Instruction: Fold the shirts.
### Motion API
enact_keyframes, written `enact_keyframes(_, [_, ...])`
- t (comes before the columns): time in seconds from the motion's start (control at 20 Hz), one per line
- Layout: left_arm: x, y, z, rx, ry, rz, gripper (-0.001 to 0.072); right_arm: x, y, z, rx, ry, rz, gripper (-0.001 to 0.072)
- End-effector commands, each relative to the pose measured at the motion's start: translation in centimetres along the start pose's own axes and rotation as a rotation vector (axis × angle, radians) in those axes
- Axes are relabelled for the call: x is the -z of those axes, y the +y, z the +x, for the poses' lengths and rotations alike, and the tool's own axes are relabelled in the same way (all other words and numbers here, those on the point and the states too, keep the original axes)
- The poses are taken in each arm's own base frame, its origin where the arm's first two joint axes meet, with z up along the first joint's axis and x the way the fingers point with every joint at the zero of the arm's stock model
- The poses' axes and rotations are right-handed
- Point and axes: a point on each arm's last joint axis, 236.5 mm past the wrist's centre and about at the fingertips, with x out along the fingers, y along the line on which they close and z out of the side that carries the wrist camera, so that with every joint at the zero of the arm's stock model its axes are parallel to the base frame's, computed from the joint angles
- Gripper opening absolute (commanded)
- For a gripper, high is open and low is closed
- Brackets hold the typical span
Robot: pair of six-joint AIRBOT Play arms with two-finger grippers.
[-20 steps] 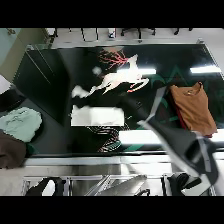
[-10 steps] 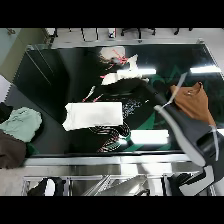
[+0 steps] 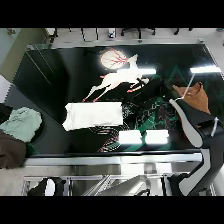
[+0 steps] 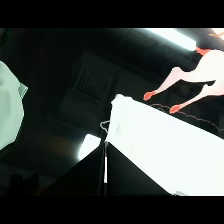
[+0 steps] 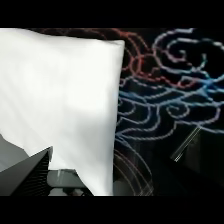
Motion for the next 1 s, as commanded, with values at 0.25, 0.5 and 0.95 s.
enact_keyframes(0.25, [0.0,0.1,0.0,-0.003,0.001,0.002,0.0018,1.7,1.5,7.3,-0.048,0.056,0.036,0.0616])
enact_keyframes(0.5, [0.1,0.1,0.0,-0.004,0.002,0.003,0.0018,0.0,4.9,4.3,-0.091,-0.004,-0.046,0.002])
enact_keyframes(0.95, [0.0,0.1,0.0,-0.003,0.001,0.003,0.0018,-11.5,4.0,-30.1,-0.153,-0.72,-0.069,0.0019])
